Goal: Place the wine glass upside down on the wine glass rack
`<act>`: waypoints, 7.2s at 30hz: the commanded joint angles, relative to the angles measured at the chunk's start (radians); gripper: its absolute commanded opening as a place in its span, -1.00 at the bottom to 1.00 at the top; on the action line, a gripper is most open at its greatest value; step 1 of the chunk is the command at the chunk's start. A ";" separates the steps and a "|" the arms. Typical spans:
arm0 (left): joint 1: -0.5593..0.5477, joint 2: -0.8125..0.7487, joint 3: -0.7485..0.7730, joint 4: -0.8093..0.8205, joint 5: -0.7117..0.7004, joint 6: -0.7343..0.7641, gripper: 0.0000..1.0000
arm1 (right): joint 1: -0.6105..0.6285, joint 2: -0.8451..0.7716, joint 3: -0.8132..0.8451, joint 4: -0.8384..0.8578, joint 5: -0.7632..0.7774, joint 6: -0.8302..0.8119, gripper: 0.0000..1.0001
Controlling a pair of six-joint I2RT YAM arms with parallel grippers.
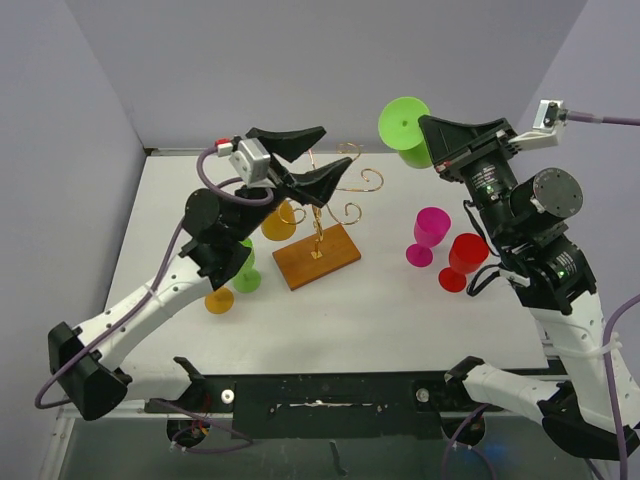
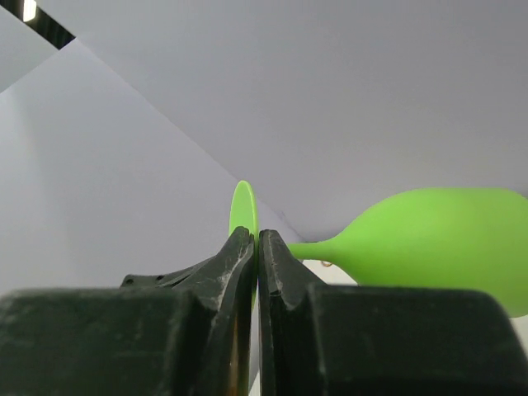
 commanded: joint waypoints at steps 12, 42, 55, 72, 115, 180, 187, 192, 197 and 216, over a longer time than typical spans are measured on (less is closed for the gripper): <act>0.126 -0.540 -0.301 -0.354 -0.548 0.104 0.37 | -0.154 0.087 -0.083 0.151 0.004 -0.147 -1.00; 0.097 -0.828 -0.561 -0.264 -0.839 0.109 0.37 | -0.279 0.307 -0.130 0.129 -0.522 0.069 -1.00; 0.097 -0.837 -0.561 -0.264 -0.855 0.099 0.37 | -0.253 0.308 -0.127 0.065 -0.597 0.074 -1.00; 0.097 -0.815 -0.561 -0.262 -0.886 0.091 0.37 | -0.234 0.271 -0.124 -0.081 -0.563 0.071 -1.00; 0.088 -0.820 -0.561 -0.262 -0.919 0.099 0.37 | -0.274 0.302 -0.101 -0.124 -0.352 0.046 -0.87; 0.072 -0.739 -0.441 -0.513 -0.752 0.108 0.81 | -0.401 0.426 -0.364 -0.291 -0.143 -0.459 -0.74; 0.072 -0.745 -0.436 -0.505 -0.693 0.100 0.81 | -0.395 0.392 -0.354 -0.265 -0.139 -0.487 -0.94; 0.072 -0.740 -0.422 -0.501 -0.654 0.081 0.81 | -0.389 0.291 -0.368 -0.231 -0.129 -0.486 -1.00; 0.071 -0.701 -0.387 -0.525 -0.477 0.076 0.81 | -0.389 0.154 -0.416 -0.154 -0.099 -0.524 -1.00; 0.071 -0.357 -0.119 -0.479 -0.107 -0.388 0.74 | -0.343 -0.204 -0.426 0.332 -0.284 -0.471 -1.00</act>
